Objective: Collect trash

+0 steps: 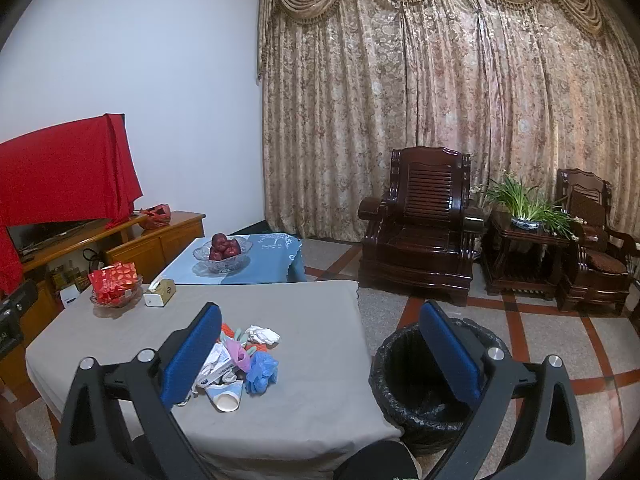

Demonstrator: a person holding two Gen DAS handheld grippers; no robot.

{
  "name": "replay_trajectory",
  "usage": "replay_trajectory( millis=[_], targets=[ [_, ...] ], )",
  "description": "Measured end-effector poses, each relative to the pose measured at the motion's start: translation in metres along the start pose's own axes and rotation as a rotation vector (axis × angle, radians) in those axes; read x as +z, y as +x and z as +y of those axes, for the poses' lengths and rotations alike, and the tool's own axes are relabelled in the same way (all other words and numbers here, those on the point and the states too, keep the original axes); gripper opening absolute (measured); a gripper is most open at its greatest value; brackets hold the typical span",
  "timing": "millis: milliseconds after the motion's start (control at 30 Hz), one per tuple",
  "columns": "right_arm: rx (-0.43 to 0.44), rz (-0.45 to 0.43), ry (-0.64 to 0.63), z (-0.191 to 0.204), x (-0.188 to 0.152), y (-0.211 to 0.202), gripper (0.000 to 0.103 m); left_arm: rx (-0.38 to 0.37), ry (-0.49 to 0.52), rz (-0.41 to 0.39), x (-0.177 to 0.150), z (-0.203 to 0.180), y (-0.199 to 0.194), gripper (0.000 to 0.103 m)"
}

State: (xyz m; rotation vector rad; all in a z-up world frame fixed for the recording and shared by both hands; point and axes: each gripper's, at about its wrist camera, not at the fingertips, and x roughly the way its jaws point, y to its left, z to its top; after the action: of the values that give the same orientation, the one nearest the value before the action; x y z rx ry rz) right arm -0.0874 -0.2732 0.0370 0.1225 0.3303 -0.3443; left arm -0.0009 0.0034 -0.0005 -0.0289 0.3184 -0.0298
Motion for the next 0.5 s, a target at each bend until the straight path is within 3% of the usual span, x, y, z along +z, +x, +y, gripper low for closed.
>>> replay_trajectory(
  millis=[500],
  targets=[
    [-0.002,0.001,0.001,-0.0002,-0.0003,0.0003,0.097,0.008,0.001,-0.003,-0.0001,-0.0010,-0.0001,0.098]
  ],
)
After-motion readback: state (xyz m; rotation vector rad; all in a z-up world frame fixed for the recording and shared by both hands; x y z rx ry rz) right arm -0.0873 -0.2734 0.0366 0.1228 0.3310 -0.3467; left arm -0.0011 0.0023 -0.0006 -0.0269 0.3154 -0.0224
